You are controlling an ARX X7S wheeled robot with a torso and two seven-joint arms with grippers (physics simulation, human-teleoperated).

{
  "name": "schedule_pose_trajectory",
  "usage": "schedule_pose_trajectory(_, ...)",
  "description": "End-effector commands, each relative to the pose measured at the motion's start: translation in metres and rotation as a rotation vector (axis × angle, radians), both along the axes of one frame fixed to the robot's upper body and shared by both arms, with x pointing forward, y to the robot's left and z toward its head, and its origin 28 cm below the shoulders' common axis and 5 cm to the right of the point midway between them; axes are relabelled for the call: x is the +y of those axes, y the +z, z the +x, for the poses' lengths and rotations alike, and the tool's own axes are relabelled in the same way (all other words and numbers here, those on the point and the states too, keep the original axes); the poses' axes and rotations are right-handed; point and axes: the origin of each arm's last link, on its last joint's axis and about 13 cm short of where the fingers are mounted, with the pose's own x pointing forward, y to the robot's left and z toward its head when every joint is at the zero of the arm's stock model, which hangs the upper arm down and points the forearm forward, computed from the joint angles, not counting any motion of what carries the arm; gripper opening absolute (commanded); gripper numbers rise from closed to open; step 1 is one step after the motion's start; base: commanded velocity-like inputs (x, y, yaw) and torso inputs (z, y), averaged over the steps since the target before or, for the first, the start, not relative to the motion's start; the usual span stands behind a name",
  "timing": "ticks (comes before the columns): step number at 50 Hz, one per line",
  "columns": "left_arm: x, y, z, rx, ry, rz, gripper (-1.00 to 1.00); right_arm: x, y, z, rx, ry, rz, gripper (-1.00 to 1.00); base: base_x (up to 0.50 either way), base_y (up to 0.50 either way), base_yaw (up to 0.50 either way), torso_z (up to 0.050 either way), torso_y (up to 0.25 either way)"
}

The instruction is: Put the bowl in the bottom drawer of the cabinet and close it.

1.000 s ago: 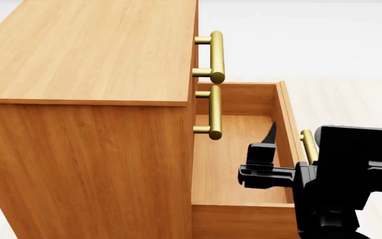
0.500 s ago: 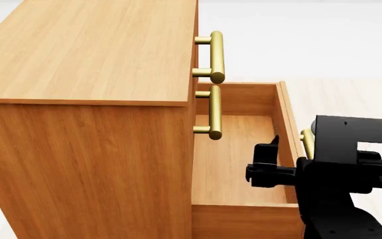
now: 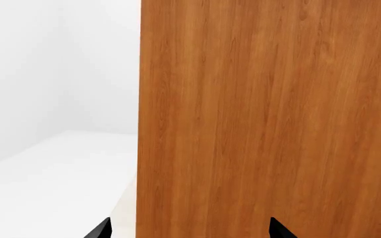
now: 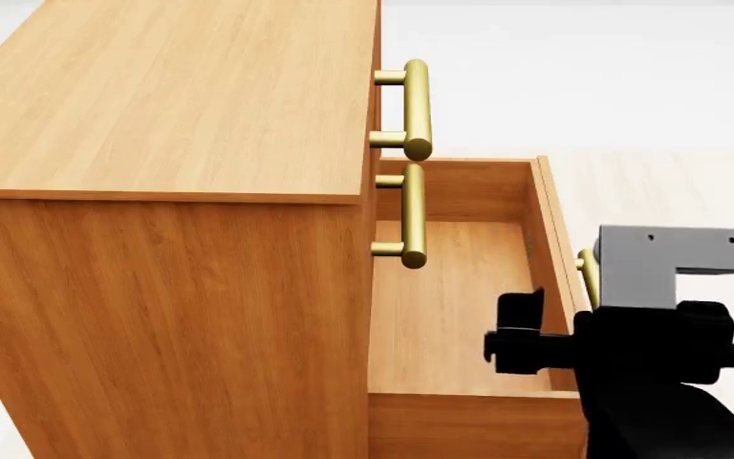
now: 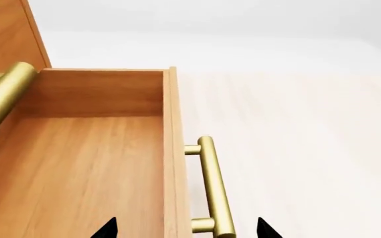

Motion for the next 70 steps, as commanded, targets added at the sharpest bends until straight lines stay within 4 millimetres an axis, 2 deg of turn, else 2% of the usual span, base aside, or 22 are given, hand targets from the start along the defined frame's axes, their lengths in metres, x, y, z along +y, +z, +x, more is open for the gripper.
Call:
schedule_pose_trajectory(1, 0.000, -0.001, 0.000, 0.000, 0.001, -0.003, 1.00, -0.005, -0.009, 0.005, 0.056, 0.000, -0.015, 1.00, 0.00, 0.00, 0.00, 0.000, 0.000)
schedule_pose_trajectory(26, 0.000, 0.001, 0.001, 0.001, 0.001, -0.004, 1.00, -0.008, -0.019, 0.009, 0.137, 0.018, 0.006, 1.00, 0.00, 0.00, 0.00, 0.000, 0.000)
schedule_pose_trajectory(32, 0.000, 0.001, 0.001, 0.001, 0.001, -0.004, 1.00, -0.010, -0.017, 0.012, 0.128, 0.002, 0.025, 1.00, 0.00, 0.00, 0.00, 0.000, 0.000)
schedule_pose_trajectory(45, 0.000, 0.000, 0.000, 0.001, 0.002, -0.005, 1.00, -0.017, -0.026, 0.019, 0.156, -0.052, 0.012, 1.00, 0.00, 0.00, 0.00, 0.000, 0.000)
schedule_pose_trajectory(70, 0.000, 0.000, 0.000, 0.001, 0.001, -0.002, 1.00, -0.030, -0.032, 0.019, 0.148, -0.148, -0.009, 1.00, 0.00, 0.00, 0.00, 0.000, 0.000)
